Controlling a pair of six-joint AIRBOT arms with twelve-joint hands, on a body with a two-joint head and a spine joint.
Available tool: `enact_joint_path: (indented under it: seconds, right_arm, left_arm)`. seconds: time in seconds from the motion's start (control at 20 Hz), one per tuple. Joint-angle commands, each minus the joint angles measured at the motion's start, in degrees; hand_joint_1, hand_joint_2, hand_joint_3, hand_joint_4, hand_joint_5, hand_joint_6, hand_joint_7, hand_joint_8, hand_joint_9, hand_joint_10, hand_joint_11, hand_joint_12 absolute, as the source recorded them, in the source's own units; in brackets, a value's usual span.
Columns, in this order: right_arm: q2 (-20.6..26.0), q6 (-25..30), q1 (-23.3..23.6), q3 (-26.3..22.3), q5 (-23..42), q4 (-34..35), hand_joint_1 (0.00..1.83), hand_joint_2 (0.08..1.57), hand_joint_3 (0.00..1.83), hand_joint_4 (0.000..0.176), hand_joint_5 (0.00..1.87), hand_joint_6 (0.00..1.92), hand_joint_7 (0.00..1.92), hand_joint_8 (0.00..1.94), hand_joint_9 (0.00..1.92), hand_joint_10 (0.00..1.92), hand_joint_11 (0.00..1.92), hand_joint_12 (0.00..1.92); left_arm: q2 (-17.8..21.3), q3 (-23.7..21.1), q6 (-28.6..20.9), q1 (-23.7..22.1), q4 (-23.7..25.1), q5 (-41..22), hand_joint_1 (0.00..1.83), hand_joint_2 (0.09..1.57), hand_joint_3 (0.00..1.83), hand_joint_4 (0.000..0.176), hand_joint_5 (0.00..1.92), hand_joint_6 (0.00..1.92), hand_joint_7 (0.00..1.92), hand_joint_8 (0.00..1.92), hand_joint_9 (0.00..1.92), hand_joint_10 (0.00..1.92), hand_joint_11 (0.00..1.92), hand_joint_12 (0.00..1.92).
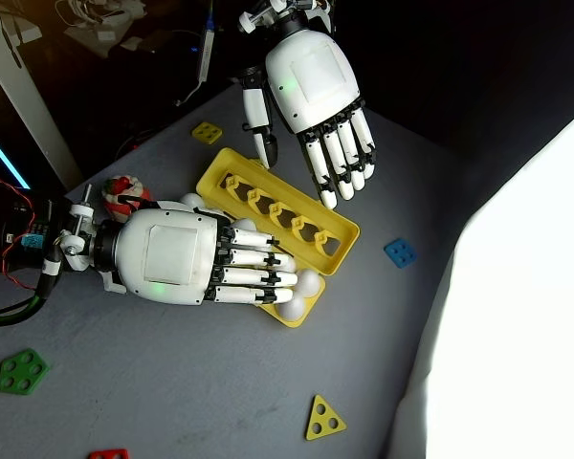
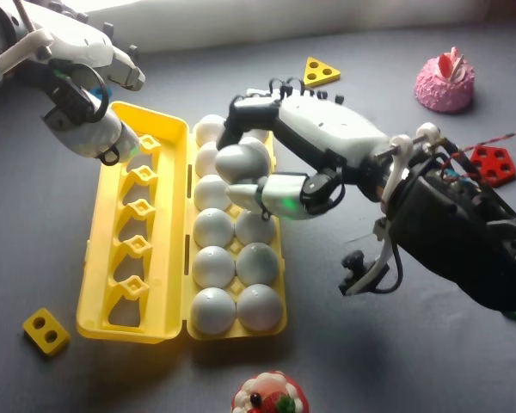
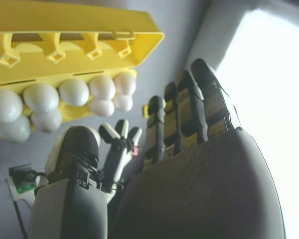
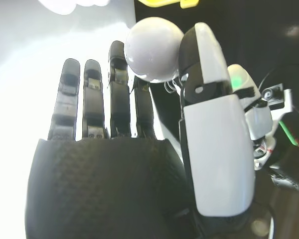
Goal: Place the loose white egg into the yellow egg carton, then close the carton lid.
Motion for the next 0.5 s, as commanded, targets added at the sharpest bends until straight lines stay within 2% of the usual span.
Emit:
enact_joint_path:
  seconds: [0.0, 0.1, 0.2, 0.25, 0.35, 0.45]
  right_arm:
    - [-0.1, 1.5, 0.0, 0.7, 6.2, -2.2, 1.11, 1.21, 0.00, 0.000, 0.81, 1.27, 0.46, 0.01, 0.14, 0.01, 0.00, 0.17]
    - [-0.8, 5.1, -0.8, 2.3, 6.8, -2.2, 1.10, 1.21, 0.00, 0.000, 0.79, 1.29, 0.46, 0.00, 0.16, 0.01, 0.00, 0.22]
    - [-1.3, 10.7, -1.6, 3.7, 7.4, -2.2, 1.08, 1.23, 0.00, 0.000, 0.77, 1.32, 0.45, 0.00, 0.15, 0.01, 0.00, 0.07]
    - [-1.5, 11.7, -1.7, 4.0, 7.3, -2.2, 1.08, 1.23, 0.00, 0.000, 0.77, 1.32, 0.45, 0.00, 0.15, 0.01, 0.00, 0.07]
    - [-2.4, 12.5, -1.8, 4.9, 7.1, -2.2, 1.08, 1.23, 0.00, 0.000, 0.77, 1.33, 0.45, 0.00, 0.15, 0.01, 0.00, 0.23]
    - [-3.2, 12.7, -1.8, 5.2, 7.1, -2.2, 1.09, 1.22, 0.00, 0.000, 0.78, 1.31, 0.46, 0.00, 0.15, 0.01, 0.00, 0.30]
  left_arm:
    - [0.1, 0.2, 0.2, -0.9, 2.7, -2.2, 0.36, 1.30, 0.00, 0.043, 0.18, 0.01, 0.21, 0.01, 0.20, 0.01, 0.00, 0.65]
    - [0.1, 0.1, 0.2, -1.0, 2.6, -2.1, 0.36, 1.30, 0.00, 0.050, 0.16, 0.00, 0.19, 0.00, 0.19, 0.00, 0.00, 0.62]
    - [0.1, 0.2, 0.2, -1.0, 2.6, -1.7, 0.40, 1.30, 0.00, 0.042, 0.17, 0.00, 0.20, 0.00, 0.19, 0.00, 0.00, 0.62]
    - [0.1, 0.2, 0.2, -1.0, 2.6, -1.6, 0.40, 1.30, 0.00, 0.042, 0.17, 0.00, 0.20, 0.00, 0.19, 0.00, 0.00, 0.62]
    - [0.1, 0.4, 0.2, -1.0, 2.7, -1.5, 0.36, 1.30, 0.00, 0.043, 0.19, 0.01, 0.21, 0.00, 0.19, 0.00, 0.00, 0.63]
    - [0.1, 0.5, 0.2, -1.0, 2.7, -1.4, 0.34, 1.30, 0.00, 0.041, 0.20, 0.01, 0.22, 0.00, 0.21, 0.01, 0.00, 0.67]
